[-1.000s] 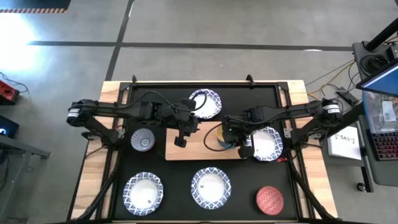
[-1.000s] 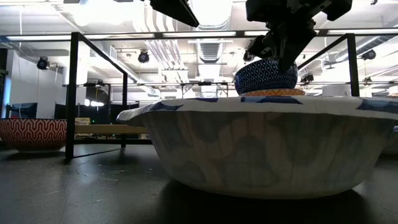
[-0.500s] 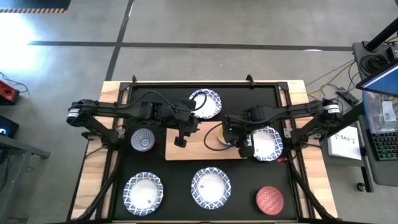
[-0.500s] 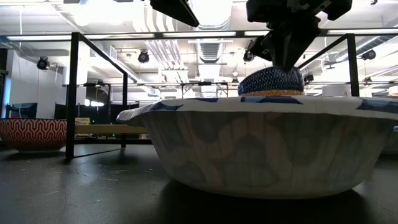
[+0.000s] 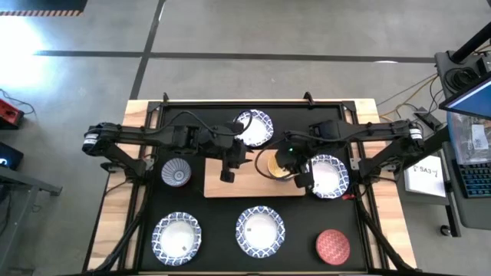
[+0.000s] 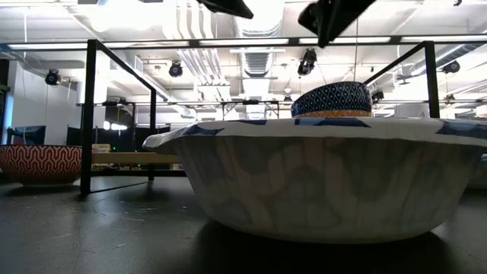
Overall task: Place and stack bowls onto a shelf
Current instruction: Stack the small dark blue and red patterned bowl on top of the small yellow and dark blue patterned bowl
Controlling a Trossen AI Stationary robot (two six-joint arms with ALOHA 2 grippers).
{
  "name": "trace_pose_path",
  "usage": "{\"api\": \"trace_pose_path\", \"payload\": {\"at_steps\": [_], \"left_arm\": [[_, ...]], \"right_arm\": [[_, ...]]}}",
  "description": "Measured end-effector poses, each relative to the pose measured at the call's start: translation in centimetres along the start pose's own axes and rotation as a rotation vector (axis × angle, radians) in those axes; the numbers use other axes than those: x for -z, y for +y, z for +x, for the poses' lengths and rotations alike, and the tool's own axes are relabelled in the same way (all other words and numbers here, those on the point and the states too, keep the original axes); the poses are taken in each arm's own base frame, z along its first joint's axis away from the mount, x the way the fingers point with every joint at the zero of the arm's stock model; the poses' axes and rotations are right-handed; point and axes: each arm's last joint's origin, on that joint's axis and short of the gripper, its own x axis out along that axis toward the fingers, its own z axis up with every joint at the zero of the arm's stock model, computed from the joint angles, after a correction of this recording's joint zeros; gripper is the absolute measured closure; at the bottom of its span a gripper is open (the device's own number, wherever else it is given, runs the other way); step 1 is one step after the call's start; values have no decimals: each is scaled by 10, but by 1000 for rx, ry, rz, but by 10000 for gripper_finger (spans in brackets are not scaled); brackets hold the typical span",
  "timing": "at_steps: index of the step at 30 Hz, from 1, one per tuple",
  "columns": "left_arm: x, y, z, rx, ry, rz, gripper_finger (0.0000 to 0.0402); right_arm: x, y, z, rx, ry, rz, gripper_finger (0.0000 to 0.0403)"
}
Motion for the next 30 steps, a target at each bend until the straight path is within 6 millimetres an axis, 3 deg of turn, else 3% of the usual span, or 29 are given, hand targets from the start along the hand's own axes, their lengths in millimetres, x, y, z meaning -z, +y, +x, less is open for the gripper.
{"api": "trace_pose_path", "payload": {"at_steps": [4, 13, 21, 30], "left_arm": [[1, 0, 0, 5, 9, -78, 302], [19, -7, -9, 5, 215, -276, 302], [35, -11, -39, -15, 388, -508, 302], [42, -39, -80, -15, 521, -711, 302]], "right_arm": [[0, 0, -7, 26, -13, -1, 311], [6, 2, -9, 21, 33, 21, 303], [7, 0, -9, 73, 51, 19, 304], [7, 0, -9, 74, 52, -5, 298]]}}
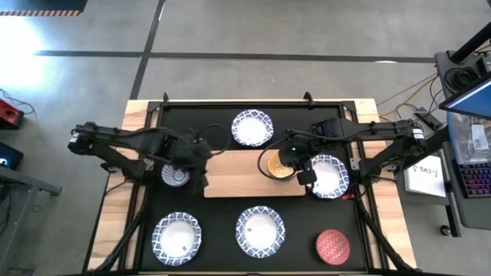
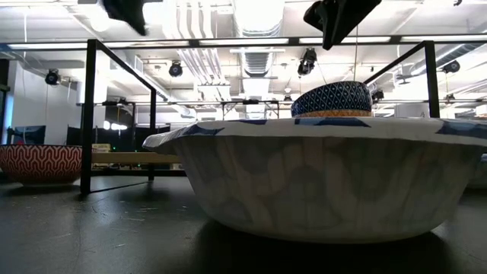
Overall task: Place and stack bowls onto a shelf
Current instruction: Stack the small dark blue and red patterned bowl on top of the small yellow and dark blue patterned bowl
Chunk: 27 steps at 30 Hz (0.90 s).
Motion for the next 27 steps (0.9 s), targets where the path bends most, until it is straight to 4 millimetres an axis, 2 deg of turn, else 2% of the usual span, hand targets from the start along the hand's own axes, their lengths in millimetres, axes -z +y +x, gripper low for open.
{"api": "trace_pose_path", "payload": {"at_steps": [6, 10, 16, 20, 27], "left_arm": [[30, 3, -12, -152, 138, -188, 302], [35, 0, -7, -218, 204, -242, 302], [35, -4, 1, -226, 271, -250, 302], [37, -2, -5, -211, 259, -246, 302], [64, 13, -5, -217, 282, -194, 302]], "right_arm": [[0, 0, 0, 15, 4, 22, 298], [0, 0, 0, 15, 5, 8, 302], [1, 0, 0, 14, 8, 15, 300], [3, 0, 0, 8, 32, 15, 296], [7, 1, 6, -1, 62, 17, 302]]}}
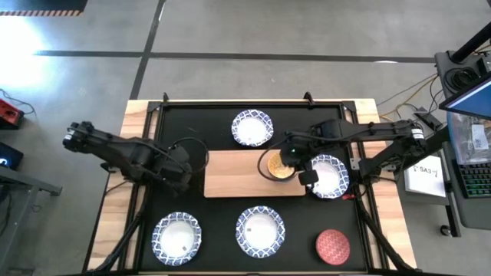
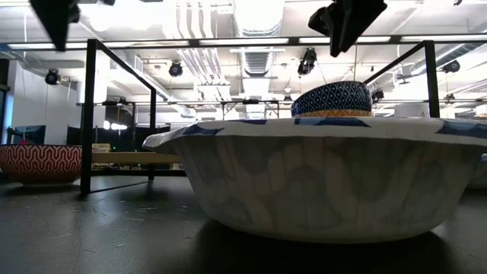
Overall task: Place and stack bowls onto a shelf
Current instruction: Stack the small dark blue and red patterned bowl on top of the small yellow and dark blue patterned bowl
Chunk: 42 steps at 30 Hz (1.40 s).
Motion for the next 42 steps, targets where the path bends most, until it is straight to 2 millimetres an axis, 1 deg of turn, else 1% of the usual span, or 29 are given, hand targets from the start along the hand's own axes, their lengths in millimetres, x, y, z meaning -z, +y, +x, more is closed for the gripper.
{"api": "trace_pose_path", "payload": {"at_steps": [4, 9, 11, 16, 19, 22, 25, 31, 38, 42], "left_arm": [[12, 10, 21, 1, 37, 1, 302], [18, 8, 46, 119, 20, 5, 302], [21, 10, 56, 118, 20, 14, 302], [31, 16, 86, 50, 60, -3, 302], [34, 15, 104, 73, 64, -14, 302], [35, 11, 118, 120, 44, -21, 302], [35, 10, 125, 139, 31, -24, 302], [37, 11, 134, 107, 44, -21, 302], [40, 10, 153, 84, 56, -18, 302], [40, 7, 157, 95, 47, -15, 311]], "right_arm": [[3, 1, 5, -5, 21, -2, 301], [4, 1, 9, -8, 33, 5, 294], [4, 1, 9, -6, 27, 9, 292], [3, 1, 9, -5, 22, 9, 292], [3, 1, 9, -5, 22, 9, 290], [3, 1, 9, -5, 22, 8, 289], [3, 1, 9, -5, 20, 4, 291], [3, 1, 9, -5, 18, -1, 289], [3, 1, 9, -4, 15, -2, 293], [3, 1, 9, -4, 15, -2, 292]]}}
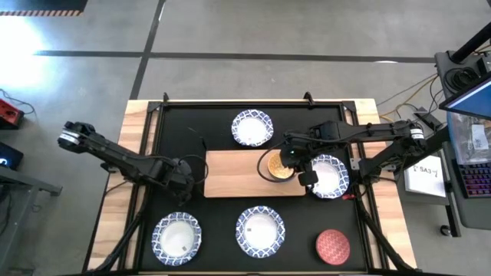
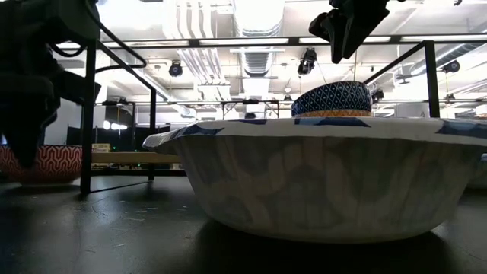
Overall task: Place and stack bowls onto a shelf
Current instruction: Stack the small dark blue and red patterned bowl on top of the small yellow and dark blue patterned bowl
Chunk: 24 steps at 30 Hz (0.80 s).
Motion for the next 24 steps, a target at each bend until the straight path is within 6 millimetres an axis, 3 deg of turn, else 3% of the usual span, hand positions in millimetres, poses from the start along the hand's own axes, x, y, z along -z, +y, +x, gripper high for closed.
{"api": "trace_pose_path", "payload": {"at_steps": [7, 15, 24], "left_arm": [[-1, 0, 0, -2, -15, 0, 389], [-2, -2, -6, 7, -12, -8, 396], [-14, -13, -47, 125, -91, 36, 399]], "right_arm": [[0, 0, 0, 0, -1, 1, 291], [0, 0, 0, 1, -3, 3, 291], [0, 0, 0, 1, -3, 2, 294]]}}
